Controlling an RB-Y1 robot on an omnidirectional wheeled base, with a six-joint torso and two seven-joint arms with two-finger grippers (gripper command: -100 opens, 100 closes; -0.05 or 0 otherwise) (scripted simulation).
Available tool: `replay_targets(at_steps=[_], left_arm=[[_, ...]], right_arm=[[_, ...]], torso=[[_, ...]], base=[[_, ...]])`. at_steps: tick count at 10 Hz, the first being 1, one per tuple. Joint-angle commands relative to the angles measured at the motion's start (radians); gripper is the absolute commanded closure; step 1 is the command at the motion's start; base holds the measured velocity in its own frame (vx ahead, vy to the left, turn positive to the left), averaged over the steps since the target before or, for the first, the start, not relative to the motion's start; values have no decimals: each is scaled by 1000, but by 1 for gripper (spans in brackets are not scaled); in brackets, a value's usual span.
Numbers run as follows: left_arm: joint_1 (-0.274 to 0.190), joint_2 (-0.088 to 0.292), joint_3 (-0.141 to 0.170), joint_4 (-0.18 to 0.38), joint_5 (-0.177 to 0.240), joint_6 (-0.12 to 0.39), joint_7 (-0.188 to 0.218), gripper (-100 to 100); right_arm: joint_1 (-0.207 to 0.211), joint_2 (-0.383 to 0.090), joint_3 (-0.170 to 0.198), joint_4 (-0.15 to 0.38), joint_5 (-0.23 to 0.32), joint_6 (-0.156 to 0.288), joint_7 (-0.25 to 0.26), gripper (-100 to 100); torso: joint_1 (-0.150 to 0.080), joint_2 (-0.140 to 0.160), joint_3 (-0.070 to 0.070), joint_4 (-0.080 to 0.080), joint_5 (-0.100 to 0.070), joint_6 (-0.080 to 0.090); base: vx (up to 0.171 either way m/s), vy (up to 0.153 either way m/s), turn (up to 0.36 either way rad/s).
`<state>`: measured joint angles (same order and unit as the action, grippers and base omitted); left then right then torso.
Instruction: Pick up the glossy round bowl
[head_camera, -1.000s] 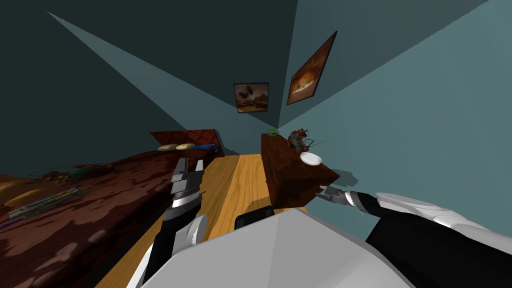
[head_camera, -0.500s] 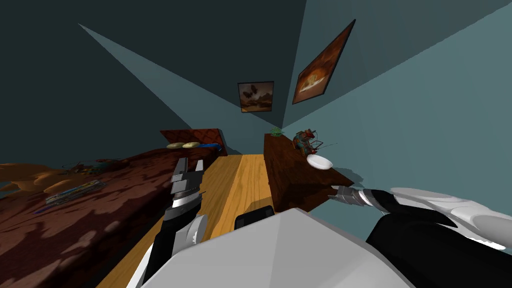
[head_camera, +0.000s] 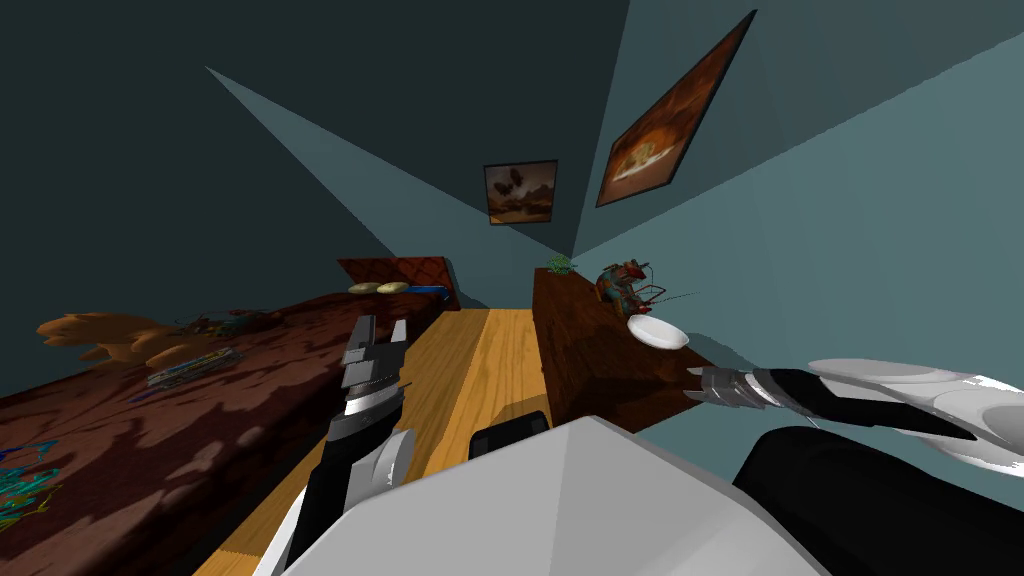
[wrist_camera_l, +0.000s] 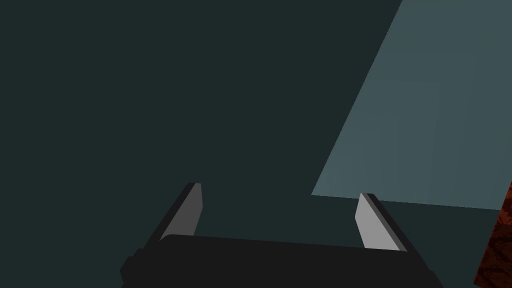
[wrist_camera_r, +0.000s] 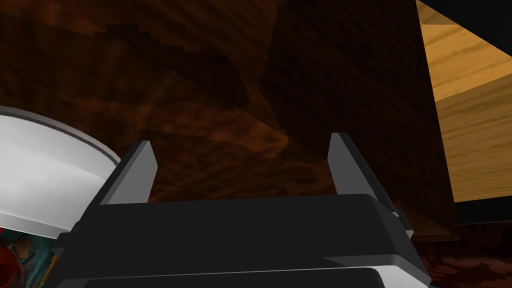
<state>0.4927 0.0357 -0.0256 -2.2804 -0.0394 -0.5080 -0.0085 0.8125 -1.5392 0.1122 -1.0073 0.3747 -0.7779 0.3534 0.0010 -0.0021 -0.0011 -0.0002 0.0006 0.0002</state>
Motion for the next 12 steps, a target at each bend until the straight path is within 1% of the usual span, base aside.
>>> replay_targets(at_steps=[1,3,4,5,7,9,10,11,12], left_arm=[[0,0,0,0,0,0,0,0],[0,0,0,0,0,0,0,0],[0,0,0,0,0,0,0,0],[0,0,0,0,0,0,0,0],[0,0,0,0,0,0,0,0],[0,0,0,0,0,0,0,0],[0,0,0,0,0,0,0,0],[0,0,0,0,0,0,0,0],[0,0,0,0,0,0,0,0]], right_arm=[[-16,-8,14,33,13,-7,5,-100],[-12,-60,22,92,31,-27,15,-100],[-11,-82,26,129,39,-35,19,-100],[-11,-100,29,154,45,-43,23,-100],[-11,-100,29,154,45,-43,23,-100],[-13,-134,37,203,59,-60,32,-100],[-21,-123,39,195,58,-61,27,-100],[-22,-125,39,198,59,-63,28,0],[28,-100,52,170,9,-55,78,-100]], torso=[[0,0,0,0,0,0],[-1,1,1,0,0,0],[-1,0,0,0,0,0],[-1,-1,-1,0,0,0],[-1,-1,0,0,-1,1],[-1,2,1,0,-1,0],[-2,-1,0,0,-1,0],[-2,0,0,0,-1,1],[-1,3,1,1,-1,1]], base=[[30,5,45],[46,4,119],[78,-4,150],[81,-17,131],[35,-8,4],[48,-13,127],[42,-20,44],[6,-3,-5],[0,-17,397]])
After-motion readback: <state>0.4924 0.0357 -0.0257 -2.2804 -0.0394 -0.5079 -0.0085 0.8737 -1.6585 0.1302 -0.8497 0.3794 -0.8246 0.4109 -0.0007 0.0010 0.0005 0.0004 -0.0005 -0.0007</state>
